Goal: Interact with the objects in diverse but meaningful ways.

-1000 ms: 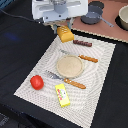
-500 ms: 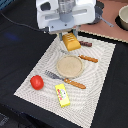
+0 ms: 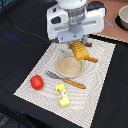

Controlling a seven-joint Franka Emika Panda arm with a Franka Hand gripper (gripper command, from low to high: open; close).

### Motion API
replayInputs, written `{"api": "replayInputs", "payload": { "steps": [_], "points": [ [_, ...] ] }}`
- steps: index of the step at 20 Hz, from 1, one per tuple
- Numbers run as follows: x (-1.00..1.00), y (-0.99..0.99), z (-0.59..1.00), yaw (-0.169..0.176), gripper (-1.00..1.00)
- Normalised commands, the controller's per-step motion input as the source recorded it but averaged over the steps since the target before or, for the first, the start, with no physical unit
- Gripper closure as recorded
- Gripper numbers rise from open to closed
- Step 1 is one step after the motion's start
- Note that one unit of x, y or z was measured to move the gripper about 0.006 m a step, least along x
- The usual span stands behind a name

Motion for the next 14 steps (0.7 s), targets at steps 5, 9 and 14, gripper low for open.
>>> {"api": "replayInputs", "payload": {
  "steps": [5,9,14],
  "points": [
    [0.17,-0.28,-0.02,0.027,1.0],
    [-0.04,-0.2,-0.07,0.033,1.0],
    [0.01,-0.28,-0.15,0.024,1.0]
  ]
}}
